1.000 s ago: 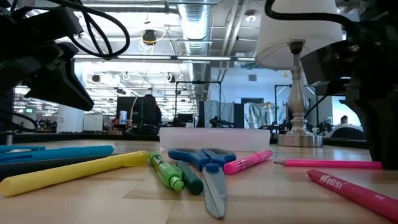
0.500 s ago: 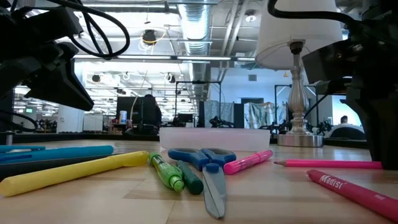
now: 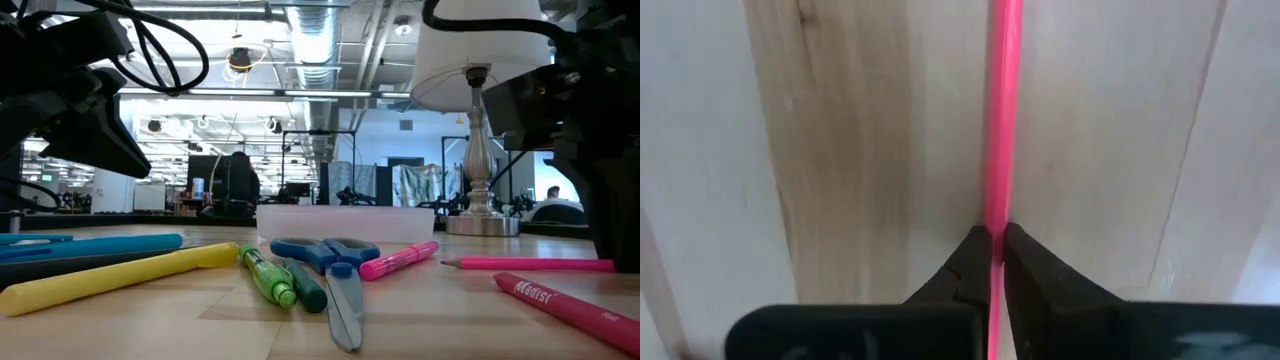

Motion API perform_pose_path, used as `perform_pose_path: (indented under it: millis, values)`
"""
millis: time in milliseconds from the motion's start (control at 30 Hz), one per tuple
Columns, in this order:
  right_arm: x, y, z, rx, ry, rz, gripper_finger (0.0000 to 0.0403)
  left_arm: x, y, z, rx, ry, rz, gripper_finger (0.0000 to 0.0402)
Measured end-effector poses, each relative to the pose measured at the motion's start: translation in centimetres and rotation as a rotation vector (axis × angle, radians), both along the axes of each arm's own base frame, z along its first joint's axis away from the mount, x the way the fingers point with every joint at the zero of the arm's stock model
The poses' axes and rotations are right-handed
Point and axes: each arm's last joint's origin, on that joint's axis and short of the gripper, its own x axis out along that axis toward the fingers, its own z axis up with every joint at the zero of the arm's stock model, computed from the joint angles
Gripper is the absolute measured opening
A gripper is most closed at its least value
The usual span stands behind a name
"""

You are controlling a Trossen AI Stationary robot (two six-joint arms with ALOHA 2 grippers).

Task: Pick & place school supplies into a supply box
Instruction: Put the pink pencil into the supply box

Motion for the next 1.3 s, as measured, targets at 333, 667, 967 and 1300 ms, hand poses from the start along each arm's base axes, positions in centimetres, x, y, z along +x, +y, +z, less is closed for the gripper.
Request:
perform_pose_path:
  millis: [333, 667, 967, 1300]
  values:
    - [0.3, 1.2, 0.9, 0.012, -0.055, 0.029, 0.0003, 0.0, 0.0, 0.0, 0.001, 0.000, 0.000, 0.0053]
    - [0.6, 0.1, 0.9, -0.073, -0.059, 0.052, 0.0001, 0.0, 0.0, 0.0, 0.005, -0.003, 0.001, 0.0053]
    - [2.0, -2.6, 2.6, -0.121, -0.002, -0.072, 0.0001, 0.0, 0.0, 0.0, 0.005, -0.003, 0.001, 0.0053]
    - [5.9, -5.5, 6.7, -0.224, -0.156, -0.083, 0.0001, 0.0, 0.0, 0.0, 0.005, -0.002, 0.001, 0.0053]
